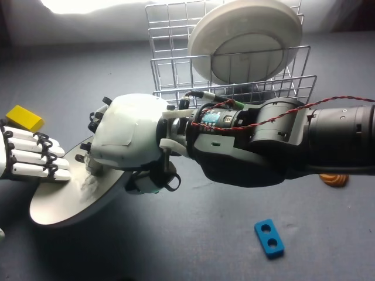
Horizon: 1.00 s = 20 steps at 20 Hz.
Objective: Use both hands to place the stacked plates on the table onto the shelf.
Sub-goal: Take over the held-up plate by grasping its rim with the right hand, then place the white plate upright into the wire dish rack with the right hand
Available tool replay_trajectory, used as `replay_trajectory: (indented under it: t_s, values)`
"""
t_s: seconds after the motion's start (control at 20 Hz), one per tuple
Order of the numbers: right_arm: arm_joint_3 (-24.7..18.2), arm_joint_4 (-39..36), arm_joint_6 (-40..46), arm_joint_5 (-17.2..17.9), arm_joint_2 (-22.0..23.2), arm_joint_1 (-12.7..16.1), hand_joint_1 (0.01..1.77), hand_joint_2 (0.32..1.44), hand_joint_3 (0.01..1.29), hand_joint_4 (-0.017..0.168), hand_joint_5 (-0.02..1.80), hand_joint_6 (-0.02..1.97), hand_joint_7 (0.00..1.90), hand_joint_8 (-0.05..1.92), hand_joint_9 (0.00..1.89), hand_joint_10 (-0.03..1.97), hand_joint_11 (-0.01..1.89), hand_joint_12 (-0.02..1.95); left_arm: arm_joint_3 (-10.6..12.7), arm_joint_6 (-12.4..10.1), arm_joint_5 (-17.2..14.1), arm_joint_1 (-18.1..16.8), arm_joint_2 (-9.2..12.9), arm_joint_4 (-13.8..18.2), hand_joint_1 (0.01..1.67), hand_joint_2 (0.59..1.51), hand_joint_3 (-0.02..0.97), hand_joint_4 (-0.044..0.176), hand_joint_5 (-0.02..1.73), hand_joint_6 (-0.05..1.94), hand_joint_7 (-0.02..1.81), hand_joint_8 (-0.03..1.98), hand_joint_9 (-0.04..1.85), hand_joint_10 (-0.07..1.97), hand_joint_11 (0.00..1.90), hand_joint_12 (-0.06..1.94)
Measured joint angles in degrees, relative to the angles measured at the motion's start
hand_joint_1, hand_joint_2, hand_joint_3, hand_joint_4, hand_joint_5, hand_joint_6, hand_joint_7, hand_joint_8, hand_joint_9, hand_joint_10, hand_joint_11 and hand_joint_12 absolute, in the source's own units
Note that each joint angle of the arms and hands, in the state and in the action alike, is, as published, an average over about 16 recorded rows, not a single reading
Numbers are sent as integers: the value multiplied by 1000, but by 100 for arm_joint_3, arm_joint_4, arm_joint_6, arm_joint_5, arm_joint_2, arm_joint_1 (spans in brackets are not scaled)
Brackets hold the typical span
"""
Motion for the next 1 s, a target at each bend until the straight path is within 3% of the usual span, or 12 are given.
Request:
replay_trajectory:
  t_s: [0.3,0.6,1.0]
  values:
    - [-4,-10,-47,122,41,-7,1085,1051,14,-10,766,462,924,730,1022,510,682,1344,0,-16,-18,-96,-2,57,23,1145,20,-9,-1,-16,-11,-19,4,-16,20,11]
    - [-34,-11,-64,192,111,-9,1102,1021,14,-13,779,654,984,1128,1085,825,839,1393,11,-156,-74,-420,21,168,23,1155,21,-6,5,-4,0,-6,16,-2,20,11]
    - [-287,2,-134,168,379,51,1130,1020,14,-12,784,703,1008,1186,1075,998,868,1428,-8,-432,-188,-1027,153,322,24,1161,21,0,18,15,23,12,25,11,20,11]
